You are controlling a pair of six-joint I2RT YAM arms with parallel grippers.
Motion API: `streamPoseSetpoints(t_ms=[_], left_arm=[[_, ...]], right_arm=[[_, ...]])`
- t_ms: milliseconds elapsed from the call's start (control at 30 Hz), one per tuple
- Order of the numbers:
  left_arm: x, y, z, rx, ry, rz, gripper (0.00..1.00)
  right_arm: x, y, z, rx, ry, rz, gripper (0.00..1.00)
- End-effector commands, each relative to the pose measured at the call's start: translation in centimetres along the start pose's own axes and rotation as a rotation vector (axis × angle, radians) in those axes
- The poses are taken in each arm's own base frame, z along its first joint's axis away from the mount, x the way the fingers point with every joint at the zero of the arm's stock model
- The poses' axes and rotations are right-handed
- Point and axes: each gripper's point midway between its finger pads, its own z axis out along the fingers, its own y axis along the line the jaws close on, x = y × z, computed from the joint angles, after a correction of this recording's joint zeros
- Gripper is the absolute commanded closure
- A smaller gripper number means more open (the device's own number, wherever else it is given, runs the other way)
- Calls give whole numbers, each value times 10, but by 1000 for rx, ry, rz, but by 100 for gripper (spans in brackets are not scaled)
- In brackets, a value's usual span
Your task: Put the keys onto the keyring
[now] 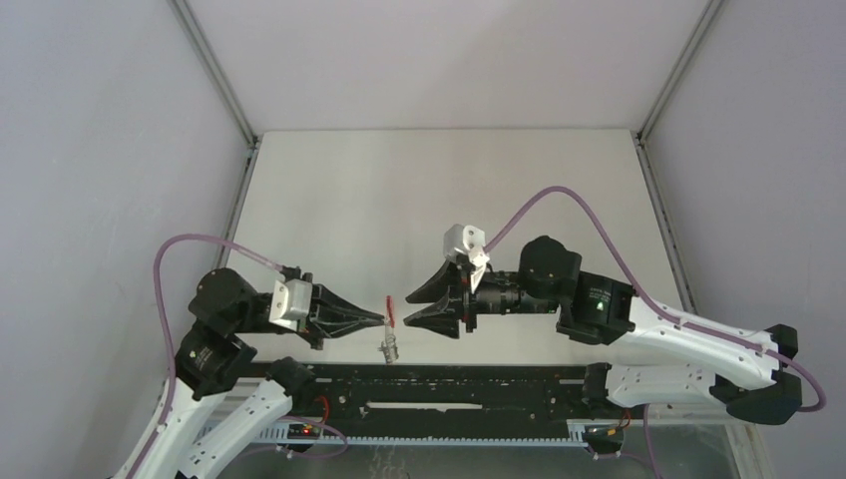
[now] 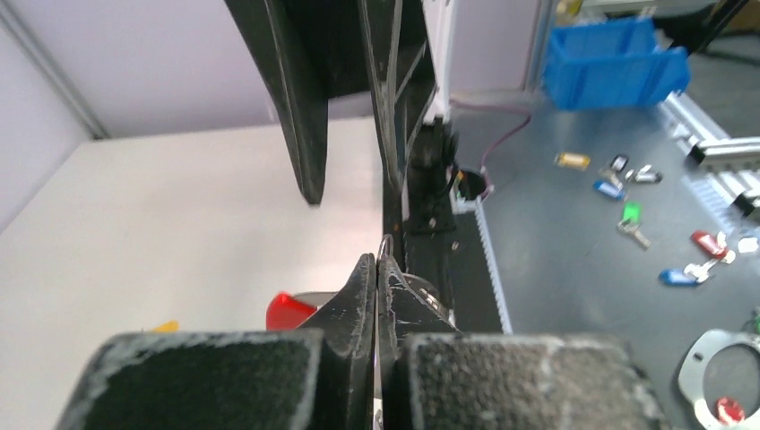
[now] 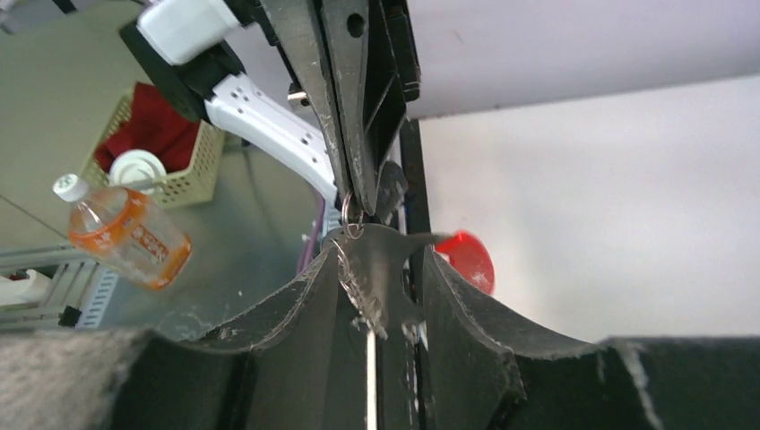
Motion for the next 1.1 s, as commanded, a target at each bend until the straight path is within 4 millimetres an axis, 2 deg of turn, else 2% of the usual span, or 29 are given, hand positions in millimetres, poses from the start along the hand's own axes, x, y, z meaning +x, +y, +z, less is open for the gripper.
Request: streamPoseSetpoints(t_ms=[0,167,267,433,633,1067], left_arm=[[-45,-4,7,49,-133,-44,100],[-59,6,10,14,-177,-52,100],[-60,9,11,12,-183,-57,100],[-67,12,11,-1,-208,-39,100],[-65,16,11,-34,-217,-47,100],[-64,21,11,-63,-226,-59,100]], right_arm=[[-36,10,5,-72,-220,-16,52],[-51,20,-6,-120,-350,-51,50],[-55,22,-9,-128,-398,-58,50],[-56,22,-5,-115,-411,-56,51],[-63,19,0,-63,-451,-63,60],[-59,15,9,-58,-403,-20,88]])
